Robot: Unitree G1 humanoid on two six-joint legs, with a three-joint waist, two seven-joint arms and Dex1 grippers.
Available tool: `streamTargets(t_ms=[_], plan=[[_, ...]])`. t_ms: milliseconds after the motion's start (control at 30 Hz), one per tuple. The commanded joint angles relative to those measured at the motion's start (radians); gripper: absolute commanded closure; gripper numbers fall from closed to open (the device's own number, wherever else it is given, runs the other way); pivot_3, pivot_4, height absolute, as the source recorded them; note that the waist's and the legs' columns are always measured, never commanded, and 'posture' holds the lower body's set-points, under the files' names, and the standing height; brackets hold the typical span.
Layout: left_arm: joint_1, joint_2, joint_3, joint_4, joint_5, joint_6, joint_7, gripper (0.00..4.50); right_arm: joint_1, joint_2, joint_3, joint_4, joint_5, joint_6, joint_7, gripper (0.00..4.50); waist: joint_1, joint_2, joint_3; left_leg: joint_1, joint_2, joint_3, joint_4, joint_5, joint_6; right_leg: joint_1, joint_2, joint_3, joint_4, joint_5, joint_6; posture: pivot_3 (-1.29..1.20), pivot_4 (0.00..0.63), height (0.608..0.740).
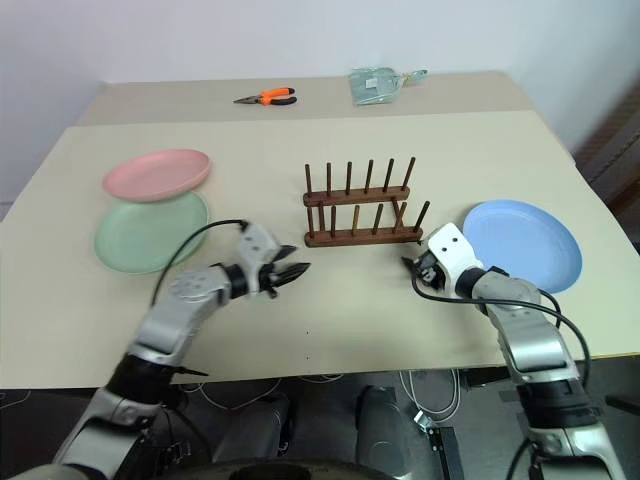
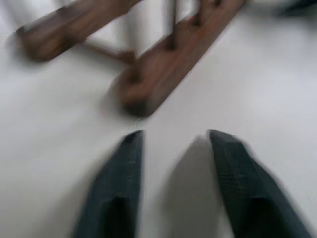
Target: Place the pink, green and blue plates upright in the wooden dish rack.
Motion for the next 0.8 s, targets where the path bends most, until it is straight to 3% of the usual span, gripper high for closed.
streamTargets(t_ms=[33, 167, 333, 500, 667, 800], plan=[[-0.086, -0.008, 0.190, -0.069, -0.075, 0.044, 0.142, 0.13, -0.011, -0.016, -0.024, -0.068, 0.018, -0.002, 0.013, 0.15, 0.006, 0.000, 0.000, 0.000, 0.000, 0.000, 0.001, 0.000, 0.000, 0.001, 0.000, 0.000, 0.000, 0.000, 0.000, 0.00, 0.150, 0.740], [-0.282, -0.088, 0.417, 0.002, 0.012, 0.142, 0.620, 0.05, -0.029, -0.009, 0.009, -0.038, 0.001, -0.023, 0.029, 0.06, 0.014, -0.003, 0.001, 0.002, -0.002, -0.001, 0.002, 0.000, 0.000, 0.005, -0.001, 0.000, -0.001, -0.001, 0.000, 0.00, 0.150, 0.740], [-0.384, -0.201, 0.601, -0.041, 0.056, 0.242, 0.991, 0.05, -0.082, 0.004, 0.035, 0.024, -0.016, -0.050, 0.034, 0.06, 0.010, -0.006, 0.002, 0.002, -0.003, 0.000, 0.001, 0.000, -0.001, 0.004, -0.001, 0.001, -0.002, 0.000, 0.004, 0.00, 0.150, 0.740], [-0.413, -0.220, 0.678, -0.003, -0.019, 0.346, 1.041, 0.05, -0.105, 0.014, 0.056, 0.069, -0.035, -0.091, 0.040, 0.06, 0.013, -0.008, 0.003, 0.001, -0.002, 0.000, 0.000, 0.001, -0.003, 0.003, 0.000, 0.000, -0.002, 0.000, 0.004, 0.00, 0.150, 0.740], [-0.477, -0.174, 0.825, 0.230, -0.127, 0.342, 1.036, 0.05, -0.095, 0.042, 0.059, 0.063, -0.034, -0.105, 0.024, 0.06, 0.011, -0.008, 0.003, 0.002, -0.003, -0.001, 0.002, 0.001, -0.003, 0.005, 0.000, 0.000, -0.001, 0.000, 0.003, 0.00, 0.150, 0.740], [-0.534, -0.124, 0.838, 0.389, -0.188, 0.297, 0.972, 1.30, -0.058, 0.054, 0.063, 0.043, -0.052, -0.123, 0.003, 0.00, 0.011, -0.009, 0.004, 0.002, -0.003, -0.001, 0.001, 0.001, -0.003, 0.003, 0.000, 0.000, 0.000, 0.000, 0.003, 0.00, 0.150, 0.740]])
